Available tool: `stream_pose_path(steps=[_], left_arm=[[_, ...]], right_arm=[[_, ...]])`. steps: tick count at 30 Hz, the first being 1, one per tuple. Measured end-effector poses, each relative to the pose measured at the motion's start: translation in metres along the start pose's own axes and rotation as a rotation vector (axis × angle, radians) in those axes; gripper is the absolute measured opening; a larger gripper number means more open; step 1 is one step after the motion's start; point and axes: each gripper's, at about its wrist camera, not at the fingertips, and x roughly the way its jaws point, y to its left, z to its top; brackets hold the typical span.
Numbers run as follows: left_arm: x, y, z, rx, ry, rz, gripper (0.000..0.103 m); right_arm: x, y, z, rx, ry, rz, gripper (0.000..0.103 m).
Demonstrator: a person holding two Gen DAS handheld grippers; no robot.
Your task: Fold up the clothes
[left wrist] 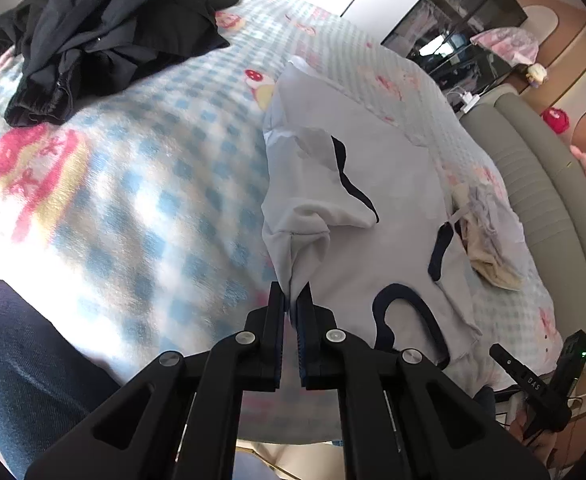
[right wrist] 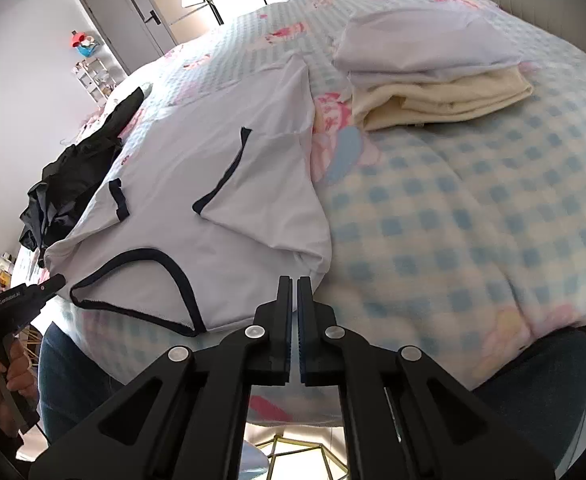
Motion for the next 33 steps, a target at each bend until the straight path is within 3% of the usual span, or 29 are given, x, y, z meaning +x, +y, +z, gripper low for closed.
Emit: stream_pose_path(steps=[8,11,14,19,23,29,31,33], left_arm=[[0.009,0.012,-0.006,-0.024,0.048,-0.020,0.006],[0.021,0.023,-0.006,-0.066,0.087,-0.042,0.006],[0.027,0.033,-0.006,-0.128,0.084,-0.058,0.008],[0.023,0.044,-0.013,-0.183,0.058,-0.058,0.036],[0.028,0.040,-0.015,-0.142,0.108,-0.069,0.037],[0.039,0.030,-0.010,-0.159,0.048,-0.137,0.037],[0.042,0.022,-0.005,-0.165,0.014,-0.106,0.036],[0.048,0.016,0.000,-0.186,-0.002,-0.121,0.036]], right_arm=[[0.013,-0.016,0.001,0.084,0.026,0.054,0.002],[0.021,-0.024,0.001,0.129,0.050,0.110,0.028],[0.033,-0.031,-0.002,0.172,0.082,0.107,0.034],[0.037,-0.030,-0.010,0.176,0.099,0.095,0.043],[0.035,-0.027,-0.014,0.174,0.114,0.149,0.061],[0.052,-0.017,-0.004,0.184,0.095,0.214,0.061],[0.060,-0.010,0.001,0.186,0.077,0.182,0.061],[0.074,-0.005,0.003,0.166,0.106,0.151,0.059]])
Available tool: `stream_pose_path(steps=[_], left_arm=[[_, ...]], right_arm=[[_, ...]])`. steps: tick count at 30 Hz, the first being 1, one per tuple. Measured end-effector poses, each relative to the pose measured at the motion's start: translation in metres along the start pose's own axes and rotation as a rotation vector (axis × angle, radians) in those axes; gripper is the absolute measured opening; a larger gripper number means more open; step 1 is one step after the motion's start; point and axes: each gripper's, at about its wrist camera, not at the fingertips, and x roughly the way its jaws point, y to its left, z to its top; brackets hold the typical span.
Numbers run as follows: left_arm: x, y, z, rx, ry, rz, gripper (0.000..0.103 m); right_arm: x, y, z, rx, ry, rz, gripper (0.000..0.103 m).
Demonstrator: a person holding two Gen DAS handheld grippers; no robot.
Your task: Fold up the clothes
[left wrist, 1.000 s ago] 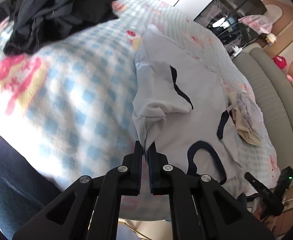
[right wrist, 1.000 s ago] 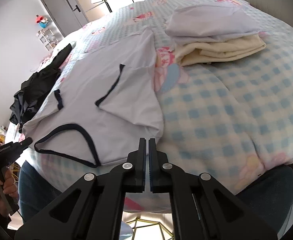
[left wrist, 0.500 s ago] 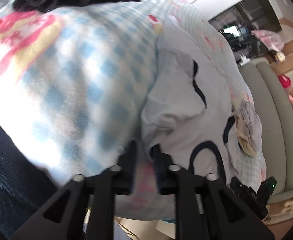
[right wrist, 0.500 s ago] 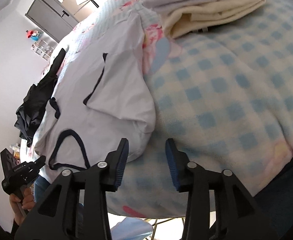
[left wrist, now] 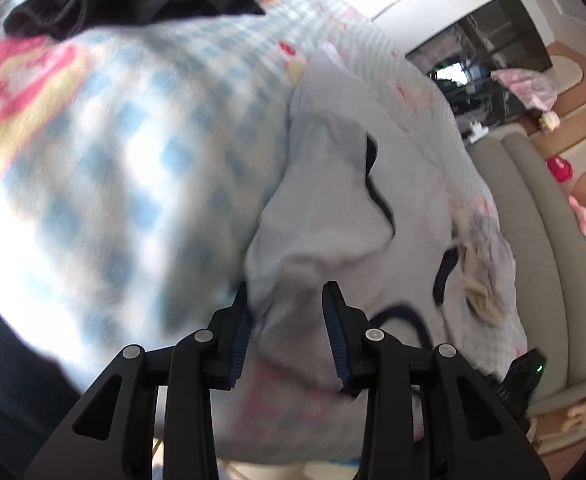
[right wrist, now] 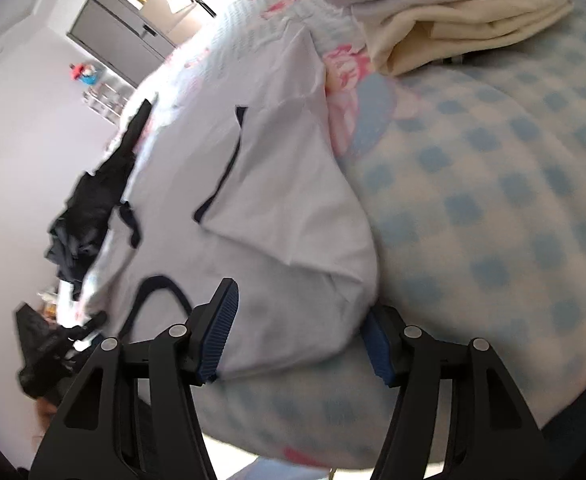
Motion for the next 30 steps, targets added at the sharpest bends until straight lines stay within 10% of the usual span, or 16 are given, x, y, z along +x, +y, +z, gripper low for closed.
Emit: stream_pose_path(steps=[5,8,13,18,30], left_arm=[[0.012,-0.017,-0.001,0.058,-0.020,-0.016,0.026],[0.015,-0.016,0.001,0.057,-0.032,0.009,0.017],[0.038,0.001,0.001,0.014,0.054,0.028,0.030],[0.027,-0.027,0.009,0.111,0.025,0.100,0.009],[-0.031,-0.041,0.019,0.141,-0.068,0.128,0.006]], right_arm=[[-0.005,-0.002,-0.001,0.022,-0.026,0.031,0.025],[0.001,-0.008,0.001,0.060,-0.007,0.046,0.032],[0.026,-0.006,0.005,0.034,0.018,0.054,0.049],[0.009,0.011,0.001,-0.081,-0.037,-0.033,0.008],[-0.053,0.057,0.002,-0.214,-0.171,-0.117,0.001]])
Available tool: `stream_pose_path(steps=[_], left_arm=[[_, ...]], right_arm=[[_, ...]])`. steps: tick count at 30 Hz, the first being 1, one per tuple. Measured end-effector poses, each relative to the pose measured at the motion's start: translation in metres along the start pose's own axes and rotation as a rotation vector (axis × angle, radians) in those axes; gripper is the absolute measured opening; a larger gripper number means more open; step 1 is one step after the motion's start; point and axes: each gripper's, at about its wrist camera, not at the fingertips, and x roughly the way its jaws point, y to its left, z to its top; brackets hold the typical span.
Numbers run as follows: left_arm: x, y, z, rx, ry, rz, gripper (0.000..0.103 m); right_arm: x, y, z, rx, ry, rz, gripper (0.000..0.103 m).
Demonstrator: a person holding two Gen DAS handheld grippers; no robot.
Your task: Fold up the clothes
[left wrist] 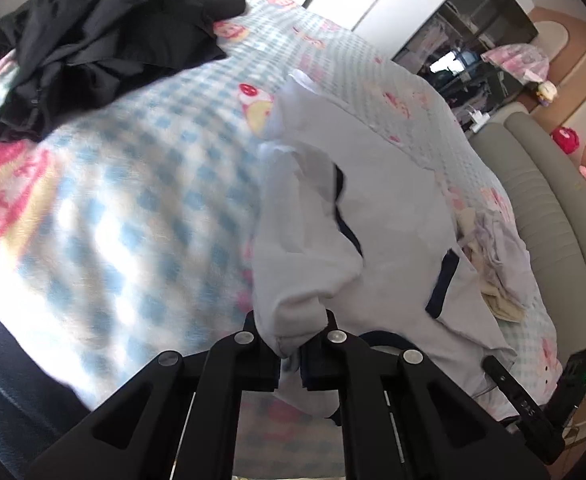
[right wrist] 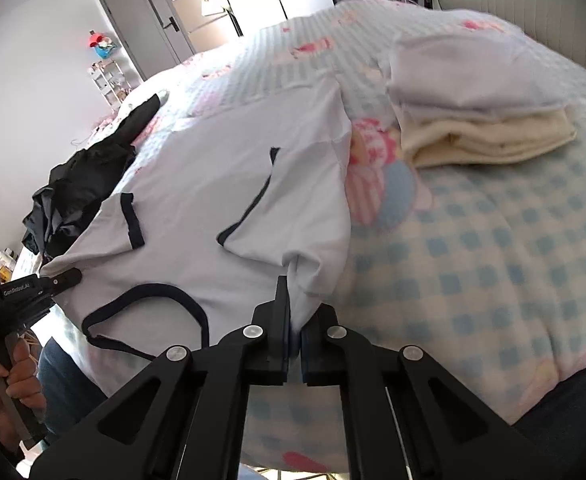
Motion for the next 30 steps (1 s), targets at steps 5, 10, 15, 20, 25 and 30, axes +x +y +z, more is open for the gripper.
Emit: stream_pose_path(steps=[5,10,15,20,25,30], left_arm=[[-0.014,0.001,-0.001,0.013,-0.005,-0.017,0.006],[-0.024,0.000,-0.006,0.035,0.001,-0.021,0.006],[-0.027,0.014,-0.011,0.004,0.025,-0.025,0.006],[-0.035,0.021,-0.015,0.001,0.039,-0.031,0.006],[-0.046,0.023,-0.020,0.017,0.070,-0.056,0.006],[-0.051,0.026,-0.024,0.046,0.103,-0.060,0.006]], right_arm=[[-0.018,-0.008,-0.005,0.015,-0.014,0.003,0.001],[-0.026,-0.018,-0.012,0.067,-0.008,0.034,0.001],[-0.034,-0.018,-0.016,0.075,-0.014,0.056,0.001],[-0.050,-0.010,-0.012,0.061,-0.046,0.085,0.001],[-0.062,-0.001,-0.013,0.038,-0.045,0.113,0.001],[-0.064,-0.004,-0.025,0.055,-0.016,0.113,0.001]])
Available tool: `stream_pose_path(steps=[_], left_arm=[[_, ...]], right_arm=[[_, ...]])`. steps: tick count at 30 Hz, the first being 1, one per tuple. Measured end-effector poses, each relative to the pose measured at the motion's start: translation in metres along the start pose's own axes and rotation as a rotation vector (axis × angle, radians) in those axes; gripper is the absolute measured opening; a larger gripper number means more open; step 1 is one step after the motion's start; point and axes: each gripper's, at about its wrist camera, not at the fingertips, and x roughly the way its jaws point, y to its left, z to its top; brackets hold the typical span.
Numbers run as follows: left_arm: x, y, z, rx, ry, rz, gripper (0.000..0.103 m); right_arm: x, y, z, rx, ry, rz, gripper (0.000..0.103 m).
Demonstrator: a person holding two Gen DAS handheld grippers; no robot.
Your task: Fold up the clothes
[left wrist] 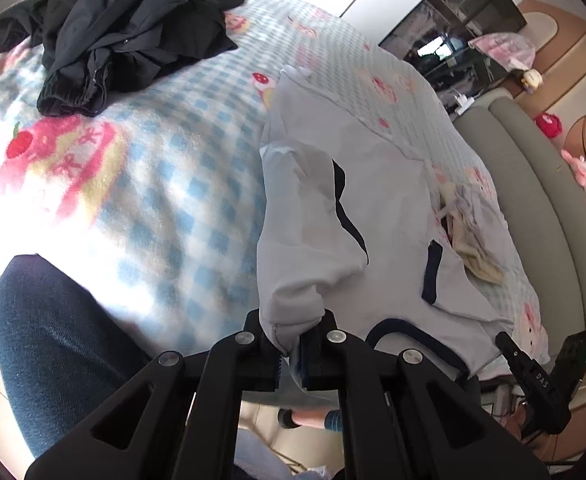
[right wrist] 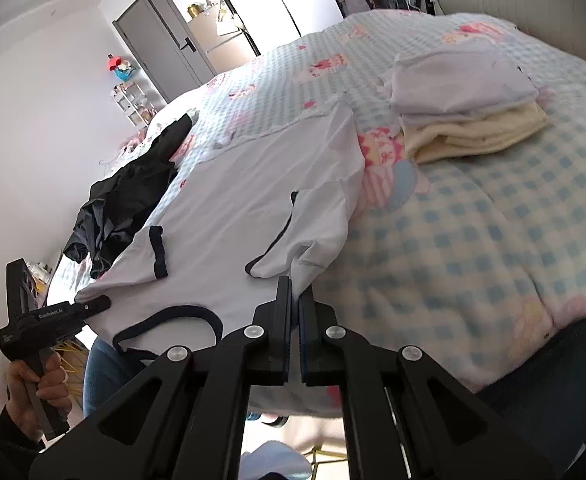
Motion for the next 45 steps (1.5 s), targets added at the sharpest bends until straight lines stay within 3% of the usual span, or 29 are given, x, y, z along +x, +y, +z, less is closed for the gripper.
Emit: stream_pose_path(steps=[11,14,20,24,26,27,28,30,31,34,36,40,41,42,45], left_arm=[[0.040,0.018,-0.009,-0.001,0.168,0.007,0.006],[0.032,0.017,0.001,0.003,0.146,-0.103,0.007],[0.033,-0.001,0.050,0.049,0.120,-0.180,0.007],[0.054,-0.019,0.104,0.105,0.134,-0.159,0.008],[0.075,-0.024,0.136,0.104,0.145,-0.134,0.013],[0.086,-0.025,0.153,0.075,0.144,-0.084,0.022],[0.090,-0.024,0.163,0.058,0.139,-0.066,0.037],[0.086,-0.028,0.183,0.037,0.076,-0.078,0.057],[0.080,-0.030,0.190,0.039,0.036,-0.093,0.061],[0.059,-0.033,0.192,0.067,-0.071,-0.110,0.074],[0.051,-0.022,0.187,0.056,-0.106,-0.102,0.074],[0.062,0.011,0.155,-0.011,-0.039,-0.068,0.074],[0.064,0.022,0.141,-0.038,-0.031,-0.069,0.074],[0.065,0.031,0.128,-0.067,-0.029,-0.079,0.074],[0.070,0.054,0.094,-0.167,-0.006,-0.120,0.074]], right_arm=[[0.028,-0.036,-0.021,0.084,0.130,-0.021,0.001],[0.026,-0.035,-0.014,0.077,0.119,-0.016,0.001],[0.038,-0.031,0.025,0.064,0.087,0.030,0.001],[0.060,-0.022,0.074,0.010,0.056,0.033,0.002],[0.081,-0.025,0.108,0.038,0.034,0.047,0.002],[0.092,-0.028,0.121,0.057,0.027,0.038,0.005],[0.108,-0.031,0.134,0.062,0.032,0.007,0.007],[0.135,-0.036,0.153,0.073,0.058,-0.054,0.011],[0.142,-0.038,0.158,0.090,0.071,-0.066,0.013],[0.136,-0.042,0.157,0.123,0.027,-0.014,0.028],[0.130,-0.044,0.148,0.097,0.030,-0.050,0.042],[0.117,-0.055,0.118,0.088,0.062,-0.093,0.044],[0.116,-0.060,0.109,0.097,0.076,-0.094,0.051],[0.114,-0.064,0.100,0.107,0.091,-0.094,0.057],[0.113,-0.074,0.076,0.136,0.135,-0.081,0.058]])
